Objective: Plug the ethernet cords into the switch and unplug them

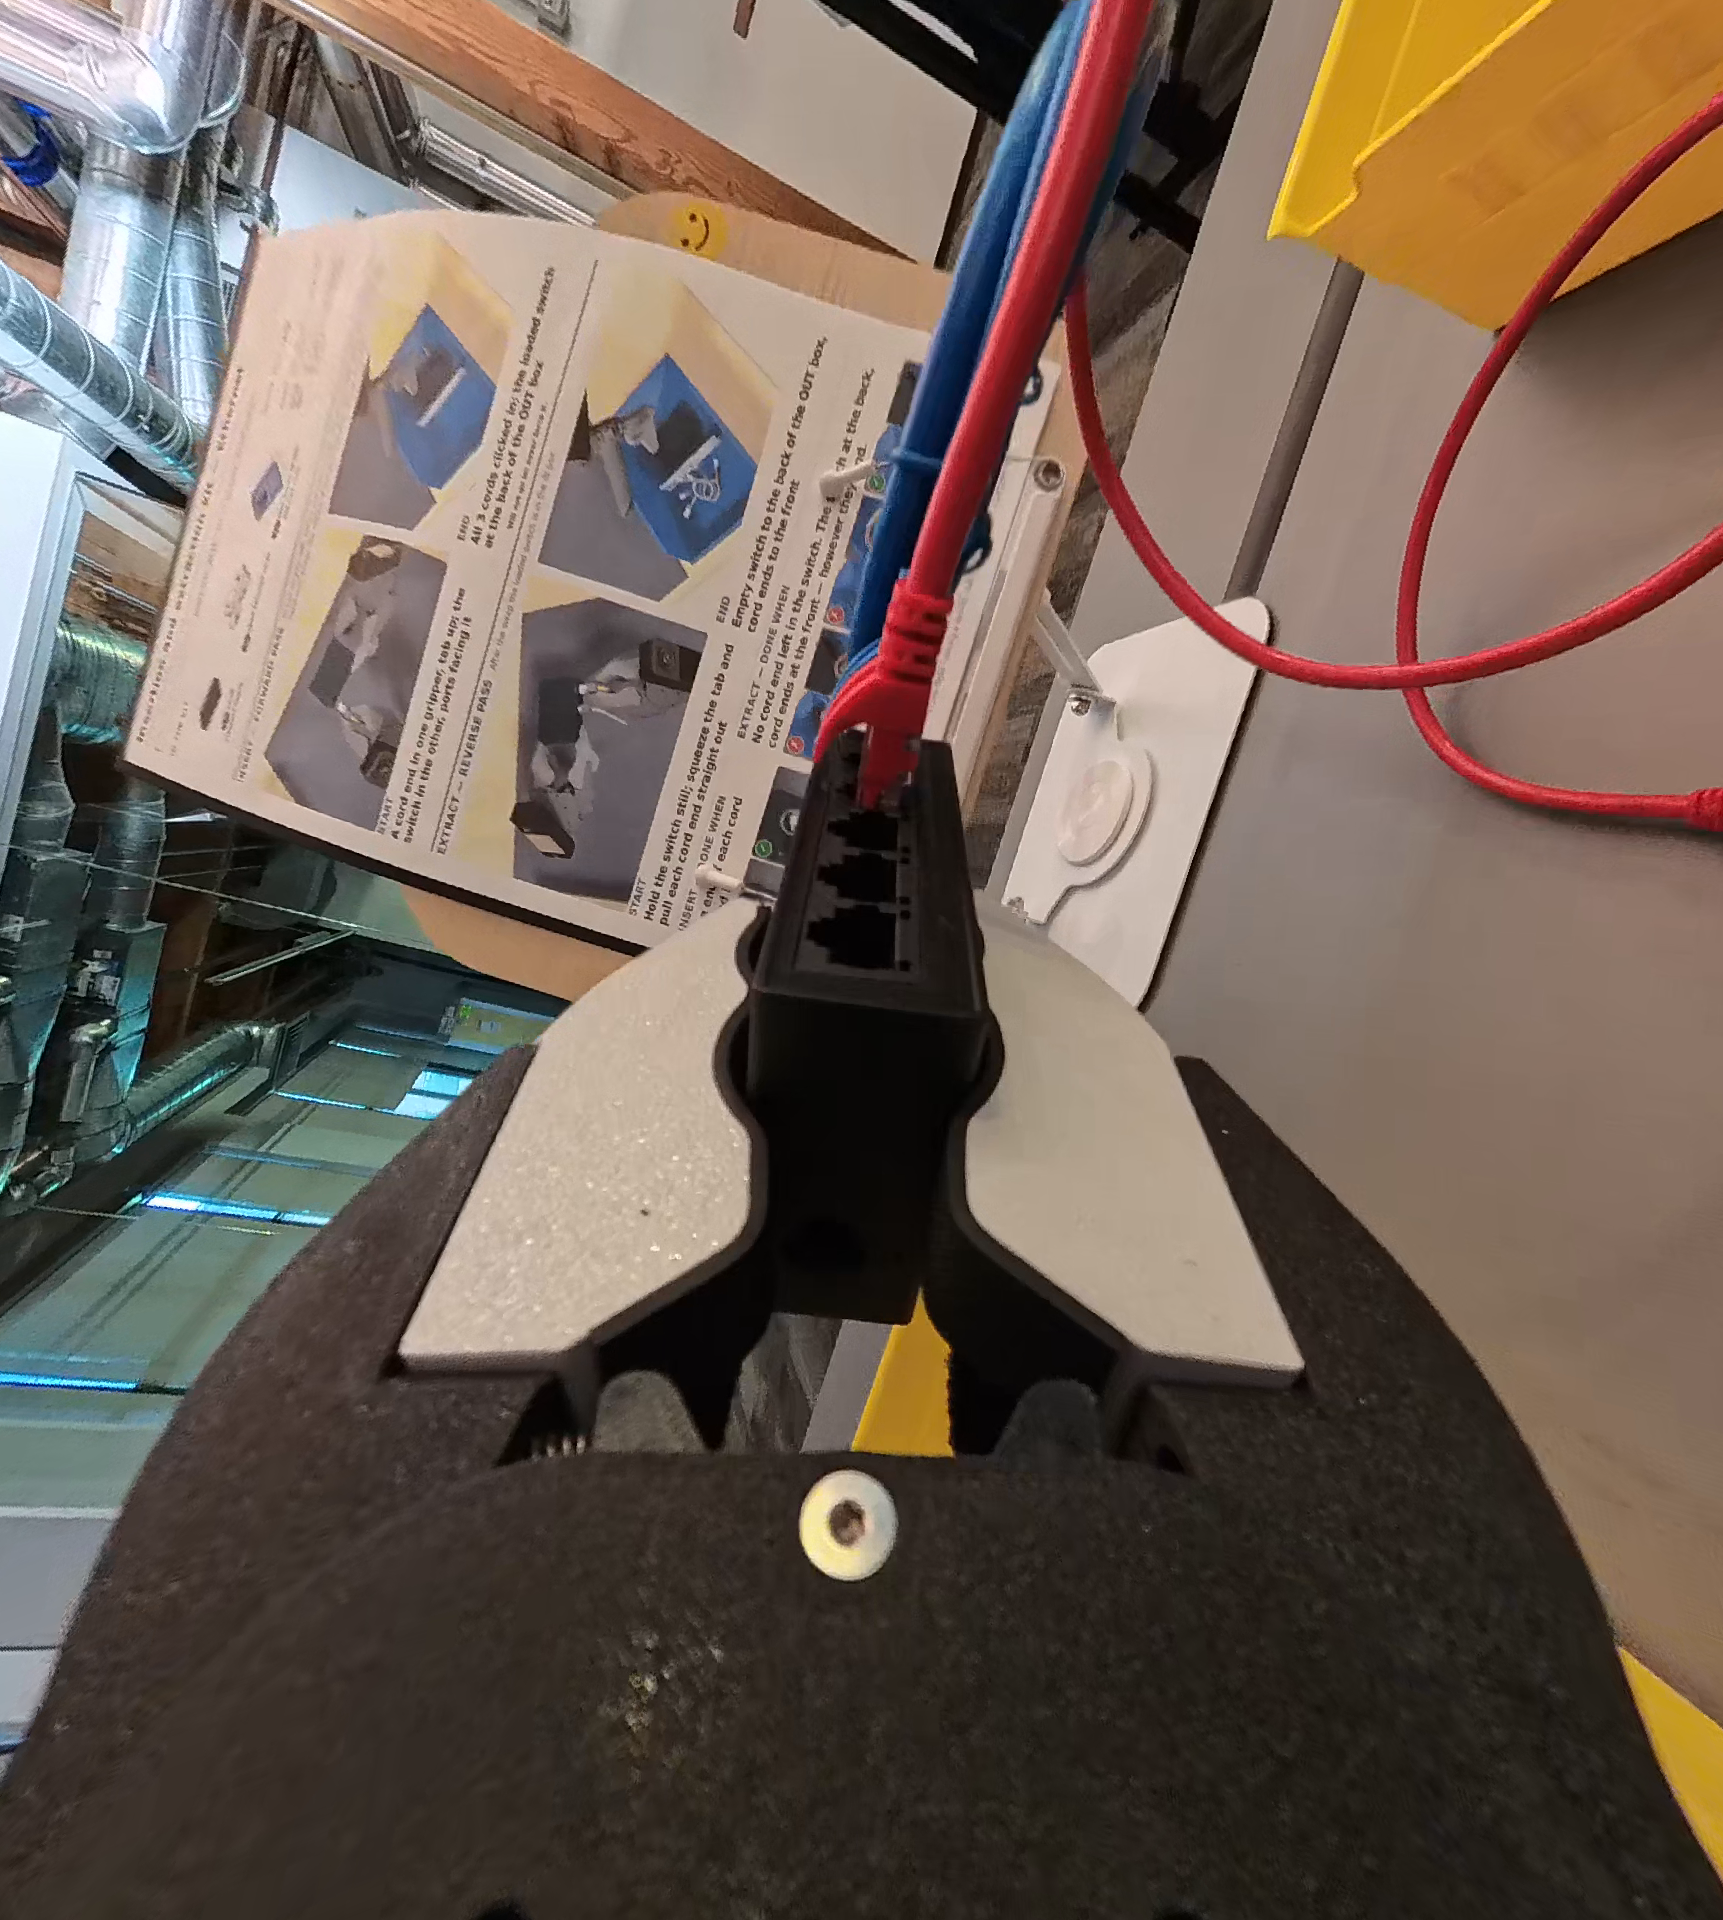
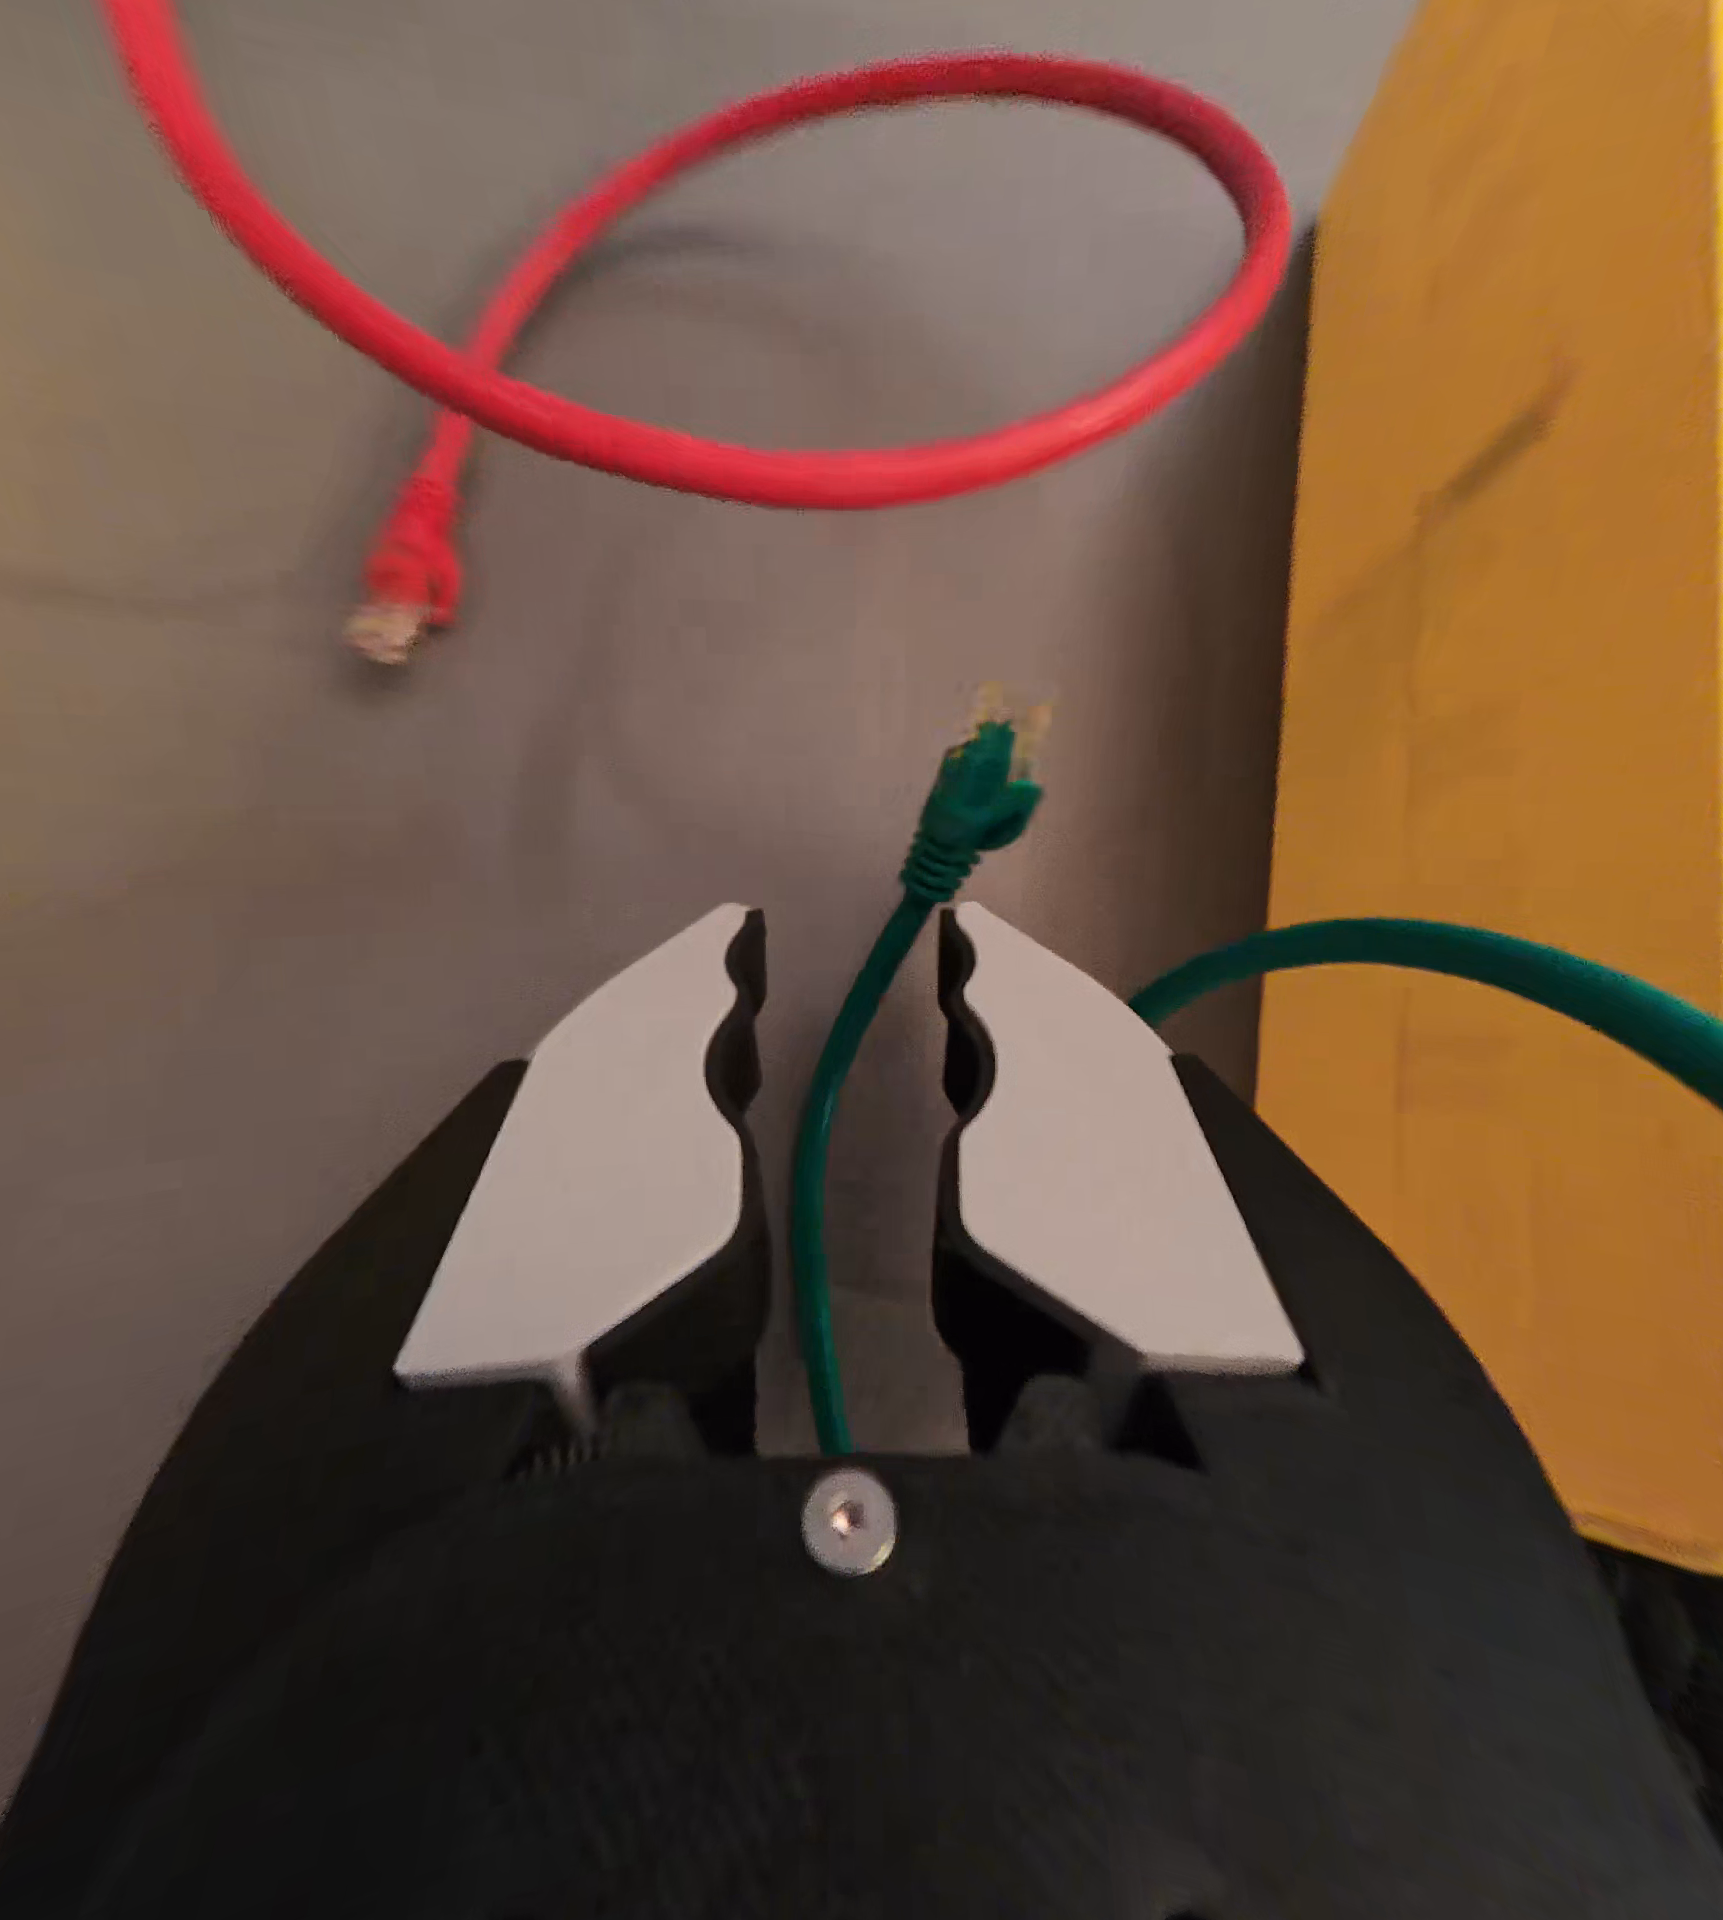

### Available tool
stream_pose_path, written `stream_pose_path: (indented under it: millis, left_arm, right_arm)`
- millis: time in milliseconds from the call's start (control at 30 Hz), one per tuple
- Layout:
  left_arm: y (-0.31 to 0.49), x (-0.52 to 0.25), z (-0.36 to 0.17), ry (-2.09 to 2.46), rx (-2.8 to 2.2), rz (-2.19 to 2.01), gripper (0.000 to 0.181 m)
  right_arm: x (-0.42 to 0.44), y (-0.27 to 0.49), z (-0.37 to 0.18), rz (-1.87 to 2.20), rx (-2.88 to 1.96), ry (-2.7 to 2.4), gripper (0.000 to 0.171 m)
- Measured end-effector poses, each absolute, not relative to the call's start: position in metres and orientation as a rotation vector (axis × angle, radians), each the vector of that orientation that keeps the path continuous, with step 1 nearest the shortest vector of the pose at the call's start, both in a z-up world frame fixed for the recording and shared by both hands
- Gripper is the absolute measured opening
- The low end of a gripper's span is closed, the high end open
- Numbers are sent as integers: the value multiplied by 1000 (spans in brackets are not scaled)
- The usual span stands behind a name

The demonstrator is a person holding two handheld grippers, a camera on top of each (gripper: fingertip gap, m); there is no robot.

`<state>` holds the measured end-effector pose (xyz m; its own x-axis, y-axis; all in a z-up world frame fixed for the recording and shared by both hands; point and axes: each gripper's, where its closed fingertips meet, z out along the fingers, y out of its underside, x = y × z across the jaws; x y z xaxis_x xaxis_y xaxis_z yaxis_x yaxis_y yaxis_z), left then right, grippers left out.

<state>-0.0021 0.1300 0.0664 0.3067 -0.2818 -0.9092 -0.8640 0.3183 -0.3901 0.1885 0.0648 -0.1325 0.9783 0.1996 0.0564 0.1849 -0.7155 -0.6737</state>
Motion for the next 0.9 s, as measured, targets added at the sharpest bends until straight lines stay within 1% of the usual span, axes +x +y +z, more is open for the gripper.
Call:
stream_pose_path:
  millis: [100, 267, 400, 533, 633, 833, 900]
  left_arm:
    - [127, 1, 68, 1246, -1220, 542, 30]
    - [124, 7, 67, 1262, -1208, 538, 30]
    - [122, 11, 67, 1271, -1199, 537, 30]
    - [121, 11, 68, 1269, -1196, 534, 30]
    - [122, 10, 68, 1266, -1198, 538, 31]
    - [125, 5, 70, 1241, -1207, 532, 30]
    - [126, 3, 70, 1240, -1212, 535, 30]
  right_arm:
    - [200, 69, -142, -9, -2356, -209, 33]
    - [194, 80, -130, 244, -2164, -78, 32]
    - [192, 85, -117, 447, -2019, 30, 20]
    - [197, 85, -106, 470, -1918, 86, 18]
    - [194, 85, -101, 495, -1878, 73, 20]
    - [187, 84, -89, 600, -1776, 55, 35]
    - [187, 83, -84, 658, -1730, 80, 34]
